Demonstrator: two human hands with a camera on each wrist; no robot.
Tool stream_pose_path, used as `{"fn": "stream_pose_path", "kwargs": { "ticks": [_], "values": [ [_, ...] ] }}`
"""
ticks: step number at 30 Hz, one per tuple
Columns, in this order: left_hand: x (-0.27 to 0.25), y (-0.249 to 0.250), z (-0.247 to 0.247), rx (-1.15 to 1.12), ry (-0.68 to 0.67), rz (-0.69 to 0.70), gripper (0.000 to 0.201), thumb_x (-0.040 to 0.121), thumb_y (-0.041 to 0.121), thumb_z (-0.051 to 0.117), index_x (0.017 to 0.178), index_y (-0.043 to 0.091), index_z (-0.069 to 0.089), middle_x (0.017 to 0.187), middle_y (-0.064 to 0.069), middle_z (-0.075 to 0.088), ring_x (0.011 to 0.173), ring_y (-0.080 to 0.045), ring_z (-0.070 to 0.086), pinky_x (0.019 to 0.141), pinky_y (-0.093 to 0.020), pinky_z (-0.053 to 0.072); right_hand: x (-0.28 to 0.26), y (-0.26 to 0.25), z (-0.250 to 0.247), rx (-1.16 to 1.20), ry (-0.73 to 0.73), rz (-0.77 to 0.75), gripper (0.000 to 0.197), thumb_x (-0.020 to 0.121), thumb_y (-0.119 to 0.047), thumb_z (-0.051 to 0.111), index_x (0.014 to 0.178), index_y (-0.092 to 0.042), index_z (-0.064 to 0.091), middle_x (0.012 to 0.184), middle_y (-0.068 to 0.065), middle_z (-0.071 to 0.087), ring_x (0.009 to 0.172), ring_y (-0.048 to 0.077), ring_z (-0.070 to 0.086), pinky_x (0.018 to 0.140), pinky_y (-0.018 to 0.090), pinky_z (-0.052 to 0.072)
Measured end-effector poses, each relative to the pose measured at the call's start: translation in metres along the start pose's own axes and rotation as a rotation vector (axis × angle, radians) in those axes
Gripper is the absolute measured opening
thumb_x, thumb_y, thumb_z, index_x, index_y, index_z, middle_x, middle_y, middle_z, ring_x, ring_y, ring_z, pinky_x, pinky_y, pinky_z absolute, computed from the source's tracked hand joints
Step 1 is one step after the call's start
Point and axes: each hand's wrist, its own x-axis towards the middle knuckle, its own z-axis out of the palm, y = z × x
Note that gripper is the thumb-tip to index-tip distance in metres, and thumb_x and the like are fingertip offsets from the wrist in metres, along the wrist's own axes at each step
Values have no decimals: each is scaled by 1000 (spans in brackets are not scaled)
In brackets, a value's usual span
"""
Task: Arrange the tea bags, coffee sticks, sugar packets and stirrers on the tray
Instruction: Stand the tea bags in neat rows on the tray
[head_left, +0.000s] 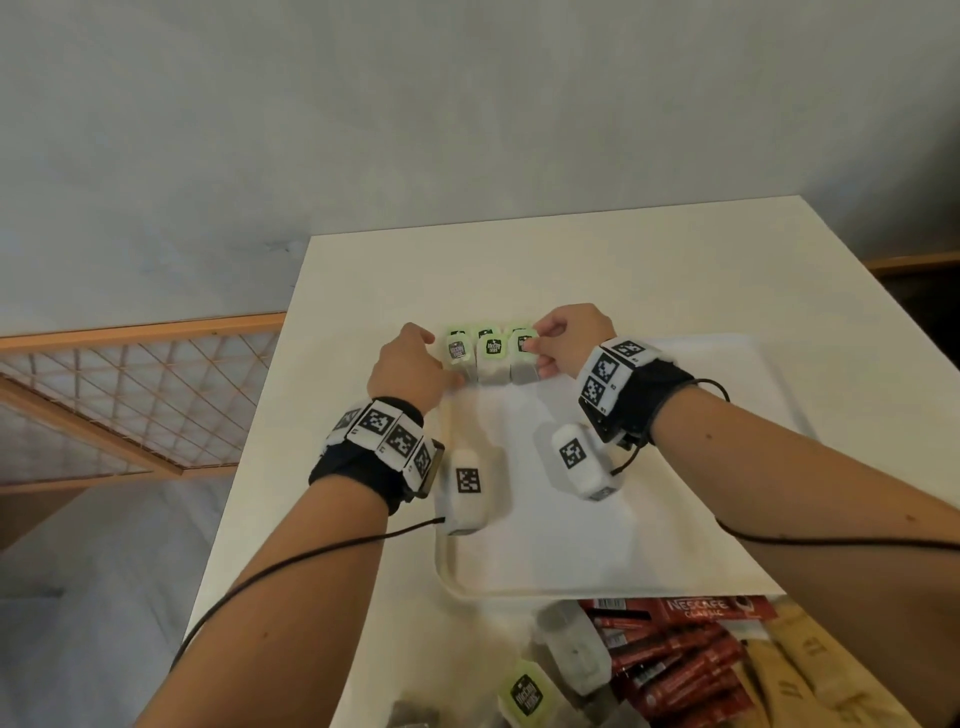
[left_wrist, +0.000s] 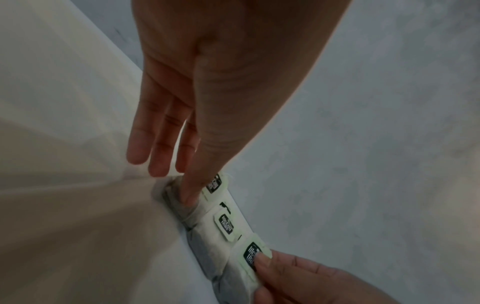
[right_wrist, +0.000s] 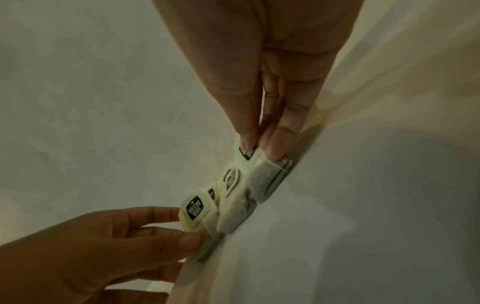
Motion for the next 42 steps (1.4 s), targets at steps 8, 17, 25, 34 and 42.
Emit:
{"fn": "stream_pose_path", "kwargs": {
  "ticks": [8, 17, 25, 34, 42],
  "values": [
    [-60, 15, -25, 123, -19, 154, 35, 78, 35, 78, 107, 28, 60, 101, 6, 67, 97, -16, 63, 86, -34, 51, -57, -2, -25, -42, 26, -53, 33, 77, -18, 80, 105, -14, 62, 91, 5, 63, 68, 21, 67, 72, 36, 60],
    [-194, 4, -21, 313, -279, 279, 39, 80, 46, 74, 112, 27, 61, 106, 8, 64, 100, -14, 62, 90, -37, 51, -211, 53, -65, -130, -205, -170, 17, 79, -13, 78, 95, -17, 71, 84, 5, 65, 65, 11, 62, 58, 20, 52],
    [-264, -25, 9, 541, -498, 207, 68, 82, 69, 60, 117, 11, 60, 115, -4, 66, 91, -21, 63, 83, -34, 53, -275, 100, -66, -179, -232, -181, 16, 79, -21, 78, 93, -24, 71, 83, -2, 68, 63, -3, 59, 64, 15, 47],
    [-279, -37, 33, 429, -340, 234, 43, 85, 46, 67, 111, 14, 53, 103, 2, 55, 93, -19, 54, 76, -32, 45, -300, 114, -58, -251, -169, -212, 23, 78, -23, 79, 96, -30, 68, 88, -7, 68, 73, 6, 58, 76, 26, 50],
    [-267, -33, 37, 277, -289, 319, 29, 87, 33, 69, 98, 11, 53, 103, -7, 62, 93, -25, 59, 71, -32, 42, -307, 116, -64, -164, -57, -211, 40, 78, -22, 78, 115, -26, 62, 100, -5, 65, 76, 5, 61, 77, 23, 50]
  ]
}}
